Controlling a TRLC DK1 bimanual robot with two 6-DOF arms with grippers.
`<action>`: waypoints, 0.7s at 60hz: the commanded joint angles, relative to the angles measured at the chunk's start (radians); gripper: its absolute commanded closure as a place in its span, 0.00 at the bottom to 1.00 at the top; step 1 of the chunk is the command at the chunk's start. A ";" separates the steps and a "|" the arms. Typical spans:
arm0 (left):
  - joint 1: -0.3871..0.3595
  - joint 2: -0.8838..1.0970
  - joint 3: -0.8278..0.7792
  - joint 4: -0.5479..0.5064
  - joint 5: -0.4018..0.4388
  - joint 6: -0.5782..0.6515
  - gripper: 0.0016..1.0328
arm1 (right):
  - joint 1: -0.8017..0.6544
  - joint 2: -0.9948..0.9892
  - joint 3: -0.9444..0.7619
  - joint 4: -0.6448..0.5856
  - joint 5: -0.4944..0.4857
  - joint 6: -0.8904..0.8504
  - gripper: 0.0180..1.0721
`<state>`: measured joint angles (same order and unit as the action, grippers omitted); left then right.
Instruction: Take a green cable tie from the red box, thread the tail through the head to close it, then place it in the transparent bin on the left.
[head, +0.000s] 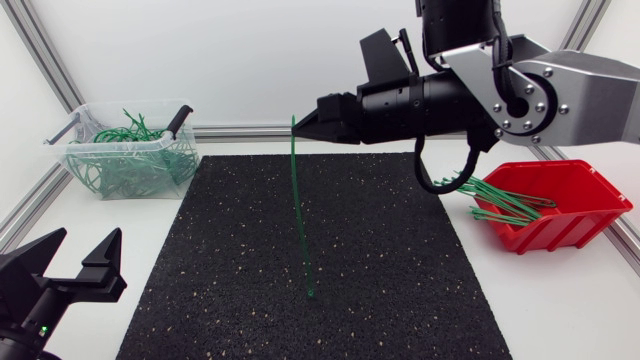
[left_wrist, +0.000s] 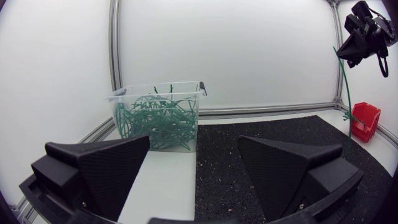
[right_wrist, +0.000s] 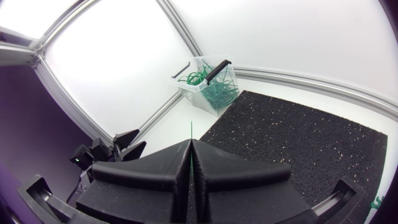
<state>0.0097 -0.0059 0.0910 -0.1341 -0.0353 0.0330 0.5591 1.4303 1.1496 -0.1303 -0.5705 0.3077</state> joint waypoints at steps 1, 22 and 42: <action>-0.001 0.006 -0.034 -0.062 -0.002 -0.007 0.04 | 0.044 -0.053 -0.014 -0.026 0.078 -0.087 0.94; -0.001 0.006 -0.034 -0.062 -0.002 -0.005 0.04 | 0.326 -0.263 -0.093 -0.060 0.655 -0.502 0.93; -0.002 0.007 -0.034 -0.062 0.000 -0.005 0.04 | 0.504 -0.188 -0.240 0.086 1.068 -0.782 0.93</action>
<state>0.0097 -0.0059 0.0910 -0.1345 -0.0353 0.0330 1.0416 1.1927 0.9382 -0.0792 0.4461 -0.4030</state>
